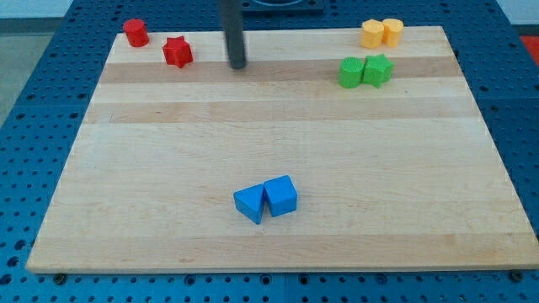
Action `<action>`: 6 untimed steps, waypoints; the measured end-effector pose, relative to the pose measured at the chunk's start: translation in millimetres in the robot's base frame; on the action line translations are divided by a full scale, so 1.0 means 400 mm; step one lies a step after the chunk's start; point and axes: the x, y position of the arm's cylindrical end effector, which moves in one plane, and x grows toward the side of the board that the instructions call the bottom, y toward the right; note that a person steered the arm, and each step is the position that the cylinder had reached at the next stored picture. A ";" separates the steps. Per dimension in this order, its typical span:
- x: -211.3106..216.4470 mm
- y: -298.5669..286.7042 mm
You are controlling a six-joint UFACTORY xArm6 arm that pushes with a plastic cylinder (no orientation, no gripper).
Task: Place your arm right to the green blocks
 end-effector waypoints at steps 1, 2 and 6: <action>-0.032 0.209; -0.032 0.404; 0.164 0.304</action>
